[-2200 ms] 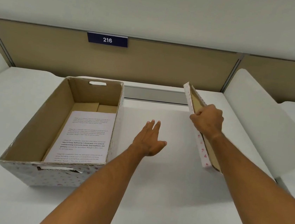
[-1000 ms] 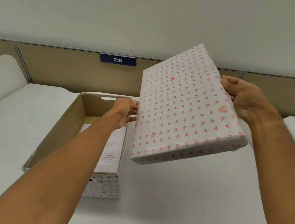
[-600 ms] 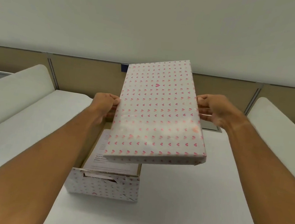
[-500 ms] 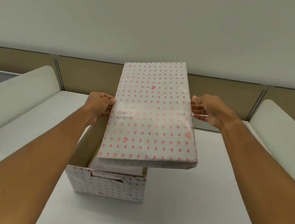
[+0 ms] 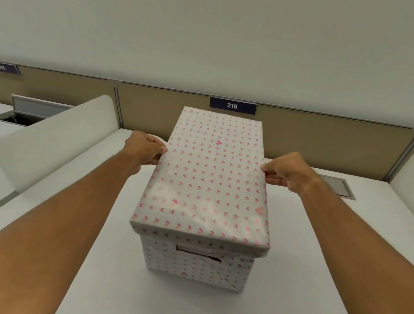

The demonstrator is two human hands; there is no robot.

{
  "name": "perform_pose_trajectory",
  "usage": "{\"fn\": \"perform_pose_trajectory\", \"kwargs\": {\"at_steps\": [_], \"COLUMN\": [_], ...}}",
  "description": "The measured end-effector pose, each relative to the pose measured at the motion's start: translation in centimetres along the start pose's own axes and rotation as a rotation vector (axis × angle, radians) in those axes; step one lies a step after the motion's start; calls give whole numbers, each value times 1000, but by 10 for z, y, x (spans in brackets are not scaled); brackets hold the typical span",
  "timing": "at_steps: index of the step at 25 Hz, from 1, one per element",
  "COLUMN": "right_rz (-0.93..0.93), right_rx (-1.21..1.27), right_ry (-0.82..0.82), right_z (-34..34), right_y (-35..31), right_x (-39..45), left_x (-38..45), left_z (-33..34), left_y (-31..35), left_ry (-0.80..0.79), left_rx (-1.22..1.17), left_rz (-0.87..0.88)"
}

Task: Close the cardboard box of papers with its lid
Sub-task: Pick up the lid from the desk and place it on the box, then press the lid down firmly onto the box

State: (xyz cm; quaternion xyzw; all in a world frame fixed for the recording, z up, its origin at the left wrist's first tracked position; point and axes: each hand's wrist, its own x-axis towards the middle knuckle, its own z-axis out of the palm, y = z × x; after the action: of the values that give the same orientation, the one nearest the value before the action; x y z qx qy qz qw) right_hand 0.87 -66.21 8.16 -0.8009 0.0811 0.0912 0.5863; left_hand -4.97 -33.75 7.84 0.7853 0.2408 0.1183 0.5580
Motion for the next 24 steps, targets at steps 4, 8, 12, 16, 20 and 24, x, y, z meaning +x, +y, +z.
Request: {"fn": "perform_pose_trajectory", "kwargs": {"at_steps": [4,8,12,16,20,24], "right_rz": [47,70,95,147,164,169], "right_rx": [-66,-86,-98,-98,-93,-109], "right_ry": [36,72,91,105,141,181], "right_z": [14,18,23,30,34,34], "right_y": [10,12,15,26,36,43], "right_x": [3,3,0,-1,1,7], "left_x": [12,22,32,36,35,36], "left_z": [3,7,11,15,23,30], "left_y": [-12,-24,-35,-42,-49,-54], "left_ry": [-35,-86,-134,-156,-169,-173], "left_rx": [35,50,78,108,148,151], "left_rz": [-25,-82,-108,-111,-101,-105]}}
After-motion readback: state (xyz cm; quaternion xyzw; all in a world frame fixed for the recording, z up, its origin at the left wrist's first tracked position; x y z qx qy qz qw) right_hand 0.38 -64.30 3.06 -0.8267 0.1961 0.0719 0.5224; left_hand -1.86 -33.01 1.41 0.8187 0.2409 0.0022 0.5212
